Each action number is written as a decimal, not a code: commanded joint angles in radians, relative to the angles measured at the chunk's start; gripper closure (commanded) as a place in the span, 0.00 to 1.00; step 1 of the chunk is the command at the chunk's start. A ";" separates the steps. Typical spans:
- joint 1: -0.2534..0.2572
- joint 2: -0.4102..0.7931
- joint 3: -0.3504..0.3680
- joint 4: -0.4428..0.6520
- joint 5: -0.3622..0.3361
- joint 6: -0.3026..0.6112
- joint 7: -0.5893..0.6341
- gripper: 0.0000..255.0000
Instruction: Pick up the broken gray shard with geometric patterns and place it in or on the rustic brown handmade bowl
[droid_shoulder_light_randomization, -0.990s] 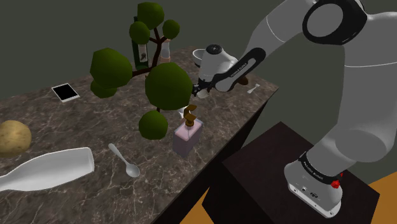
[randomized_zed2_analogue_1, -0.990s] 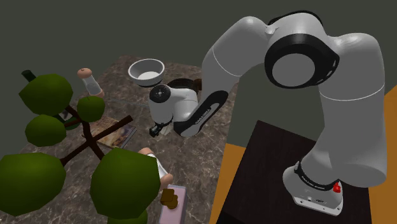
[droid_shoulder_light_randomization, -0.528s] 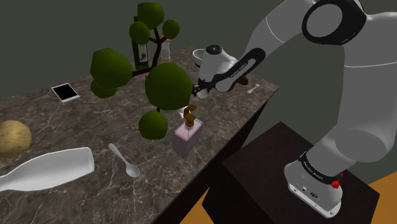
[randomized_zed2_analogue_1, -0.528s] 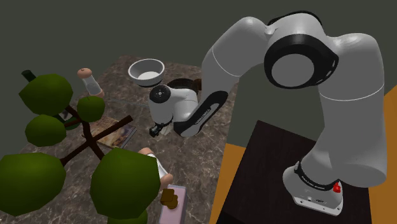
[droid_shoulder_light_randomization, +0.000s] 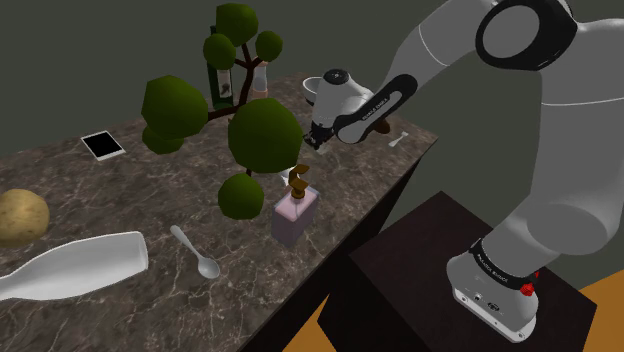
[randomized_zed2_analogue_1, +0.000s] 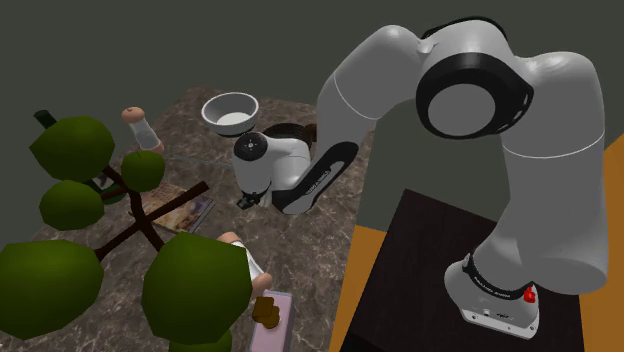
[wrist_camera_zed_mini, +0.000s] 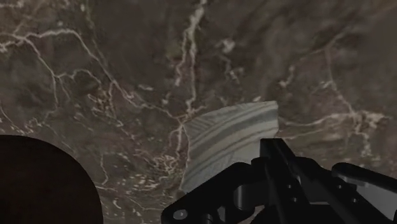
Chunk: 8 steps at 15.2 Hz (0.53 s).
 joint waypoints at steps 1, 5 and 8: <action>-0.001 0.000 0.000 -0.002 0.000 0.000 0.000 1.00; -0.085 -0.009 0.074 0.063 0.144 -0.125 -0.072 0.00; -0.142 0.006 0.112 0.137 0.246 -0.231 -0.107 0.00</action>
